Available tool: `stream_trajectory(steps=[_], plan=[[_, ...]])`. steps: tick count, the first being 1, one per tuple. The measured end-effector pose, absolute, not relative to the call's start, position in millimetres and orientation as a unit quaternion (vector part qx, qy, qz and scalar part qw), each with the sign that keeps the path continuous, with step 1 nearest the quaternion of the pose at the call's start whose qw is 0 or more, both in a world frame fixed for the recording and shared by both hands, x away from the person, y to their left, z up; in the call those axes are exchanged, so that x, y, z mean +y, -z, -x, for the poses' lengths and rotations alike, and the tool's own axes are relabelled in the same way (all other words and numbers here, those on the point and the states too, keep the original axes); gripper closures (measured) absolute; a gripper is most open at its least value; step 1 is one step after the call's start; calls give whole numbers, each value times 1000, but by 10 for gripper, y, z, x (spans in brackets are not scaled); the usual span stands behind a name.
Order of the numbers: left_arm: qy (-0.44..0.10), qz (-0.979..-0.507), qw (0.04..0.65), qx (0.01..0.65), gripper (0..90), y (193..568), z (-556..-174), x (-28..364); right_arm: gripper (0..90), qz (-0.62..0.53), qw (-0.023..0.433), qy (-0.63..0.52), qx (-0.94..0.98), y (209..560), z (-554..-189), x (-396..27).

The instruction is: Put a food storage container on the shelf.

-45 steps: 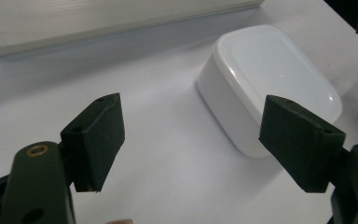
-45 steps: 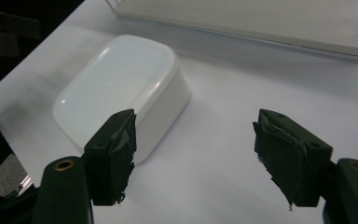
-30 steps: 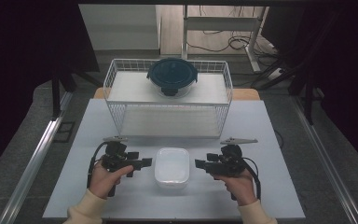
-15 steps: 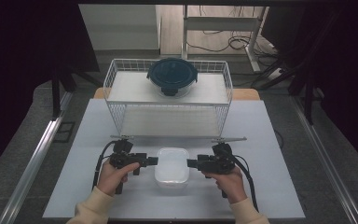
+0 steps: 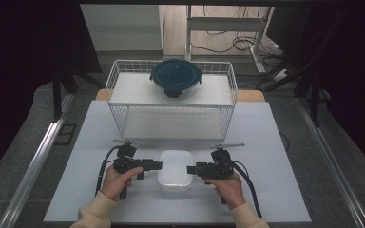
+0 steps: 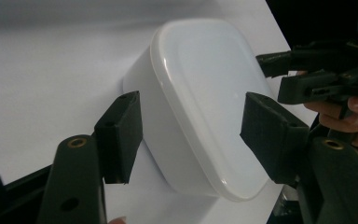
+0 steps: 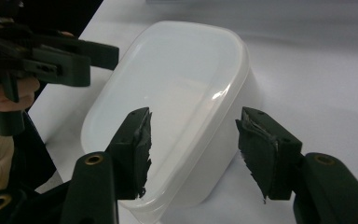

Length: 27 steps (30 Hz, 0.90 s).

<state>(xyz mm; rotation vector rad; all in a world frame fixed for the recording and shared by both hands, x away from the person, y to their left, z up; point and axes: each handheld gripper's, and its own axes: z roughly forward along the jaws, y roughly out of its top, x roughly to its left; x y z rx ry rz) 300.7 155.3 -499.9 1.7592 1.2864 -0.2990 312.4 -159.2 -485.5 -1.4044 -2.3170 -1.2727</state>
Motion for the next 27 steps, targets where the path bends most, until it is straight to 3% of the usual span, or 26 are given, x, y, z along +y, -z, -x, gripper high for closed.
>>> stream_trajectory(steps=[16, 27], plan=[[174, -699, 460, 520, 520, 5104, -3050, 1513, 554, 480, 99, 432, -757, 4953, -3144, -1585], [191, -680, 470, 529, 687, 5131, -3035, 1600, 672, 508, 148, 447, -721, 4993, -3153, -1687]])
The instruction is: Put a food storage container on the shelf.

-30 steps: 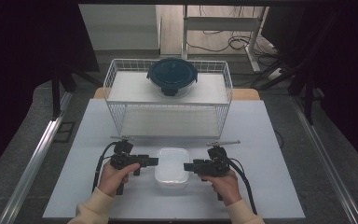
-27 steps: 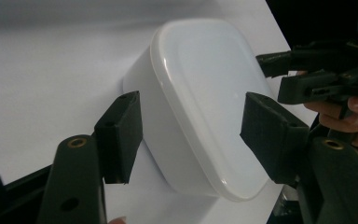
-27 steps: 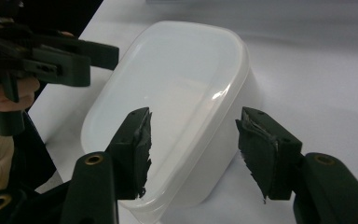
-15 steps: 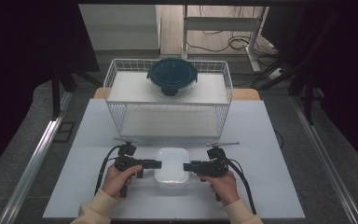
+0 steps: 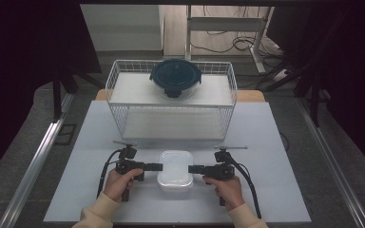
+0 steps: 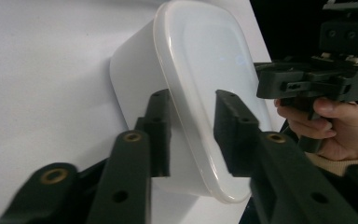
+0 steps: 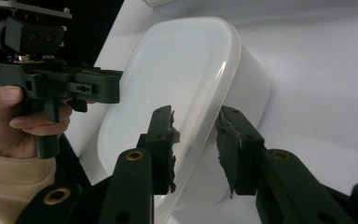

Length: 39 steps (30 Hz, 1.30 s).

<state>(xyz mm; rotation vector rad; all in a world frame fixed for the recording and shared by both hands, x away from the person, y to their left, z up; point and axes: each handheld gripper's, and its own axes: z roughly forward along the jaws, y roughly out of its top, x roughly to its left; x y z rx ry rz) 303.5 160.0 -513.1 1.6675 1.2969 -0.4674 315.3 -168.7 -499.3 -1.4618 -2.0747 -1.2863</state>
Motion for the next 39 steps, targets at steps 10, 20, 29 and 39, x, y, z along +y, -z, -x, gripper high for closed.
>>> stream_trajectory(steps=[10, 20, 29, 39], plan=[[188, -684, 476, 520, 720, 5092, -2987, 1626, 720, 504, 168, 453, -716, 4962, -3118, -1732], [173, -684, 485, 517, 762, 5030, -2940, 1632, 774, 501, 172, 462, -711, 4909, -3082, -1762], [151, -691, 484, 516, 786, 4971, -2899, 1640, 809, 486, 160, 473, -717, 4849, -3050, -1744], [144, -693, 492, 506, 790, 4897, -2861, 1638, 809, 468, 144, 482, -727, 4778, -3030, -1752]])
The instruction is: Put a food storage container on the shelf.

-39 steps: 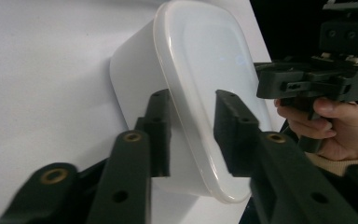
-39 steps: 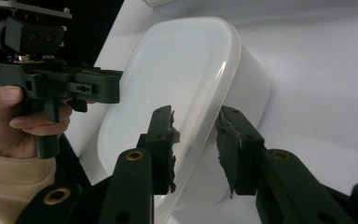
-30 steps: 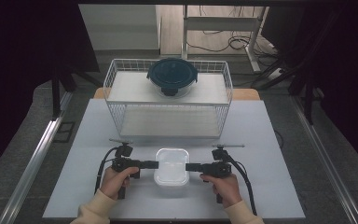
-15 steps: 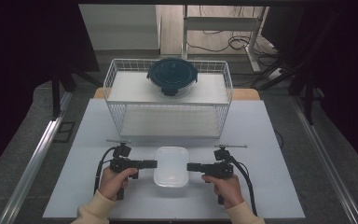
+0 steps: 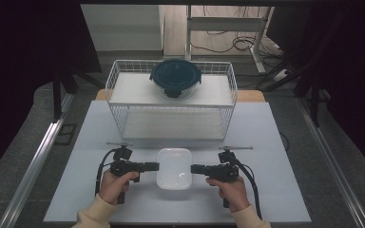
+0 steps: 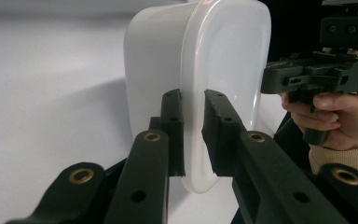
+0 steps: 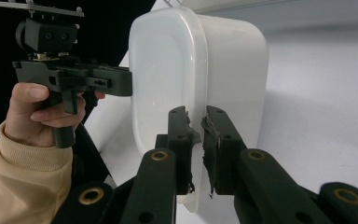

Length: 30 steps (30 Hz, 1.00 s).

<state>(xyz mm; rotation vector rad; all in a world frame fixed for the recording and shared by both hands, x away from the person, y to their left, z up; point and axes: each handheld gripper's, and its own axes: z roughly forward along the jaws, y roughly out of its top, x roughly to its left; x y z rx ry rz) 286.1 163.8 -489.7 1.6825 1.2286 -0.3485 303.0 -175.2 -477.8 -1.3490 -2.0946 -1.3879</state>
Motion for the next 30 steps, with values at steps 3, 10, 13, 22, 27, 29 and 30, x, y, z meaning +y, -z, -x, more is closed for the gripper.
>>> stream_trajectory(steps=[3, 10, 13, 22, 27, 29, 30], plan=[[138, -695, 499, 500, 792, 4840, -2837, 1637, 808, 462, 139, 486, -729, 4739, -3020, -1762], [132, -697, 503, 494, 794, 4778, -2813, 1644, 809, 454, 134, 492, -730, 4692, -3005, -1765], [130, -697, 506, 491, 796, 4748, -2798, 1643, 808, 451, 133, 495, -731, 4669, -3001, -1771], [120, -699, 514, 482, 798, 4653, -2769, 1638, 808, 440, 126, 505, -732, 4586, -2986, -1786], [111, -702, 515, 478, 798, 4599, -2766, 1640, 809, 434, 120, 508, -734, 4544, -2991, -1783], [106, -704, 516, 475, 799, 4567, -2762, 1642, 809, 432, 118, 510, -734, 4524, -2989, -1780], [102, -706, 516, 474, 799, 4537, -2766, 1641, 809, 430, 117, 513, -734, 4502, -2988, -1781]])
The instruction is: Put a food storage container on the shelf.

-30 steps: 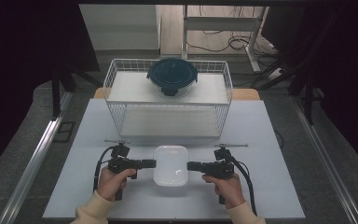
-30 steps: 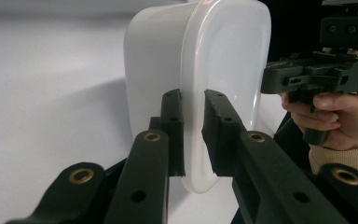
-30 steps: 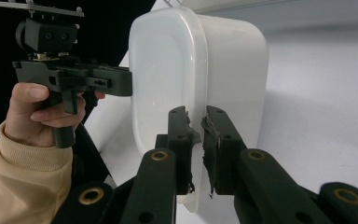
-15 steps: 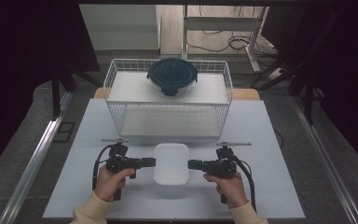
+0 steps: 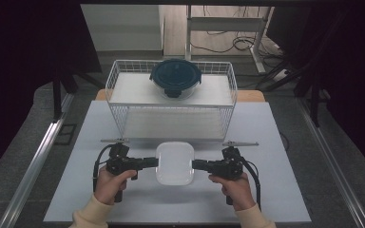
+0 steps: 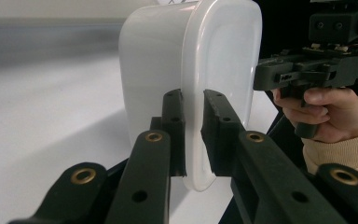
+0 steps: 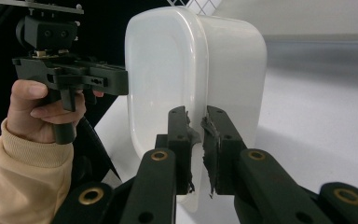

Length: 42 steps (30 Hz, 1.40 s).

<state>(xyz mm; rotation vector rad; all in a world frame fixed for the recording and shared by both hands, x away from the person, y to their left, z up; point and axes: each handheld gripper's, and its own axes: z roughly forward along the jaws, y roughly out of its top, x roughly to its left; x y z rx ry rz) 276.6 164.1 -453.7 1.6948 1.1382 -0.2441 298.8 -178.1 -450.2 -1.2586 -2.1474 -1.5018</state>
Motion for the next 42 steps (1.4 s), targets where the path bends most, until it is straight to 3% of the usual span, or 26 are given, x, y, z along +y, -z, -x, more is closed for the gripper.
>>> stream_trajectory(steps=[20, 42], plan=[[74, -716, 537, 440, 801, 4007, -2881, 1632, 808, 404, 81, 538, -735, 4018, -3062, -1816], [11, -717, 569, 403, 803, 3079, -3052, 1785, 807, 358, 28, 566, -742, 3081, -3304, -1645]])
